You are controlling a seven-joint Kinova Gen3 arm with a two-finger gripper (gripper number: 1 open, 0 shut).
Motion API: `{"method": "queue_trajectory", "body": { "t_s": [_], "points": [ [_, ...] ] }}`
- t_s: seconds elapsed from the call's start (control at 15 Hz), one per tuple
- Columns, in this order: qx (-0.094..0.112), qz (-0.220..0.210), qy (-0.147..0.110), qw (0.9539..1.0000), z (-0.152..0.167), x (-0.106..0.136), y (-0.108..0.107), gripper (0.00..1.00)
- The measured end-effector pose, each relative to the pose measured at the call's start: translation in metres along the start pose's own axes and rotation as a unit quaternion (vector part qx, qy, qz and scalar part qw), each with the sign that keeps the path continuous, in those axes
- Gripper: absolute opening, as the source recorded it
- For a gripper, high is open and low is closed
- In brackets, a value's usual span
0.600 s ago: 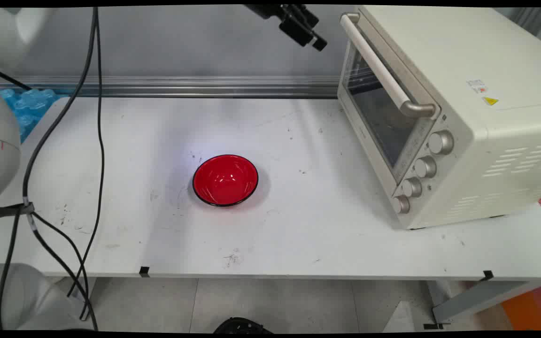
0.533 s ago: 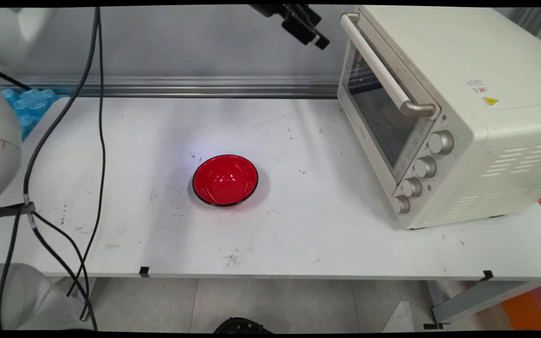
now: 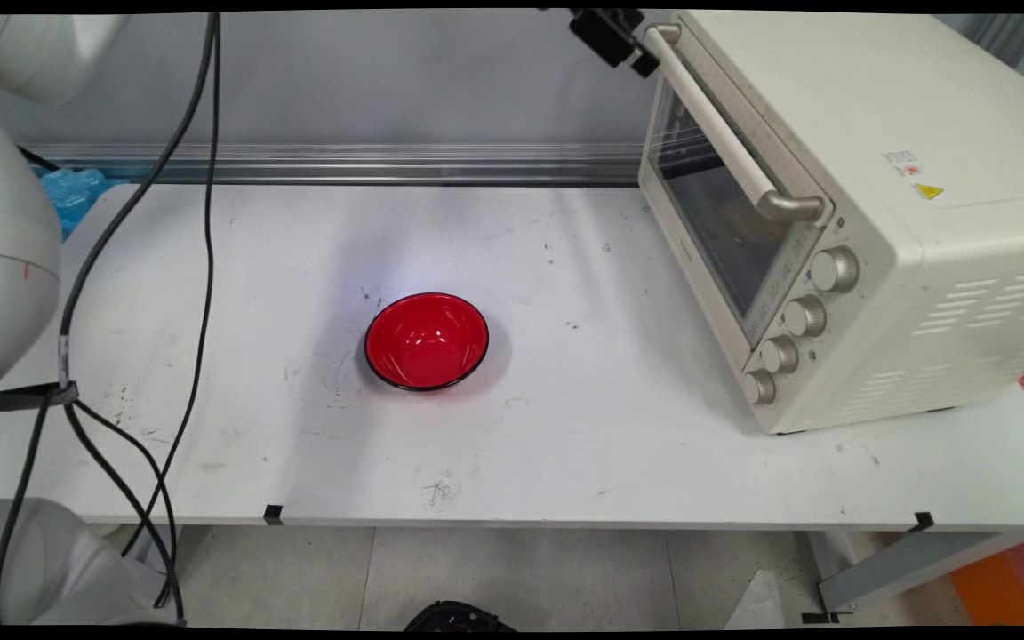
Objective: Open the oven
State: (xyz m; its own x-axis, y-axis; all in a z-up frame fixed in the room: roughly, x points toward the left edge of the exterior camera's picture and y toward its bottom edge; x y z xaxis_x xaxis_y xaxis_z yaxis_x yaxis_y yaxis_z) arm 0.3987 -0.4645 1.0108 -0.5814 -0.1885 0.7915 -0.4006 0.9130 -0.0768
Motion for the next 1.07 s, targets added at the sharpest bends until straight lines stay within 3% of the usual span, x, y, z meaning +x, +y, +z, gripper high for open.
{"method": "queue_trajectory", "body": {
  "t_s": [0.6,0.67,1.07],
  "points": [
    [-0.015,0.014,-0.013,0.9997,0.030,0.031,0.002,1.00],
    [-0.017,0.013,-0.014,0.9997,0.035,0.033,0.003,0.00],
    [-0.027,-0.003,-0.019,0.9994,0.060,0.039,0.009,0.00]
  ]
}}
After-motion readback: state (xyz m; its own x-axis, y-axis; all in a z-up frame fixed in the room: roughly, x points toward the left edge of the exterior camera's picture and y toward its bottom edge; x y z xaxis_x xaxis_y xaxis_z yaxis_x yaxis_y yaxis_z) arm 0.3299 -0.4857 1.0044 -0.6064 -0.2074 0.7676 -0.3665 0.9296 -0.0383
